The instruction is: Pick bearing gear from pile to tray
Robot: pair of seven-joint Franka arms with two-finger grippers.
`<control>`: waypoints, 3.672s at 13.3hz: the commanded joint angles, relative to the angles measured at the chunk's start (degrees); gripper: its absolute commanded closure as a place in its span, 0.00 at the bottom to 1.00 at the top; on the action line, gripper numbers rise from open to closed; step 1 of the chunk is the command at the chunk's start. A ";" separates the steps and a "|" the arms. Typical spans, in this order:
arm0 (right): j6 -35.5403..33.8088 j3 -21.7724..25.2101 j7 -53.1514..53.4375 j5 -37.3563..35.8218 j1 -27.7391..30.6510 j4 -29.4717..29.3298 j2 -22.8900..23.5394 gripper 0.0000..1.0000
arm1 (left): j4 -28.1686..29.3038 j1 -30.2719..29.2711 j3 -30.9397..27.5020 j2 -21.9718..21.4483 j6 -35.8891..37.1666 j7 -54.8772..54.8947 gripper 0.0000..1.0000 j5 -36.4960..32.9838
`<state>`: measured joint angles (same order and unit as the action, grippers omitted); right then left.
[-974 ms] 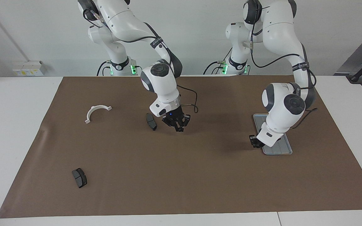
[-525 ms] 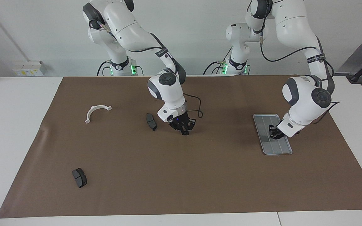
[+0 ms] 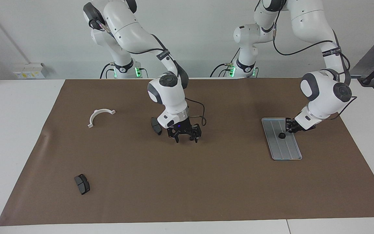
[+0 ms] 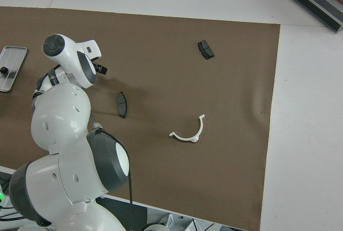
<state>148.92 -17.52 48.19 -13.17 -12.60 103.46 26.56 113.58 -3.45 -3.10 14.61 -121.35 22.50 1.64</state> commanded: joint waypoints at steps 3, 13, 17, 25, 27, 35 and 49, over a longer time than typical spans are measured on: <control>-3.71 -0.50 -3.44 -6.07 8.11 0.25 -6.34 0.00 | 8.58 -0.51 0.56 -3.27 -9.43 0.79 0.97 -0.14; -21.63 1.69 -16.61 -5.47 13.31 -7.22 -13.02 0.00 | 9.55 4.24 0.56 -4.06 -7.23 -2.81 0.78 -0.14; -29.37 7.04 -26.19 2.87 13.13 -7.22 -19.43 0.00 | 9.29 4.07 0.56 -3.97 -7.23 -2.37 0.35 -0.14; -51.78 16.37 -39.05 9.99 12.95 -14.68 -24.89 0.00 | -3.88 7.64 1.52 -3.18 4.27 -14.89 0.21 -0.23; -55.21 17.34 -39.23 10.89 12.95 -15.22 -26.29 0.00 | -4.16 13.36 1.52 -3.00 3.58 -25.96 0.24 -0.14; -60.41 21.37 -41.25 10.98 9.98 -14.25 -29.37 0.00 | -8.35 32.08 1.52 0.58 0.23 -57.18 0.32 0.03; -63.58 22.62 -41.69 13.96 9.17 -13.11 -29.99 0.00 | -18.67 41.59 1.52 12.64 -7.05 -66.44 0.40 2.14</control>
<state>85.50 4.57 8.41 -0.71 -3.58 88.72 -1.87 95.63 37.06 -0.60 26.48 -126.94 -43.37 3.02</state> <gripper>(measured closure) 0.000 0.401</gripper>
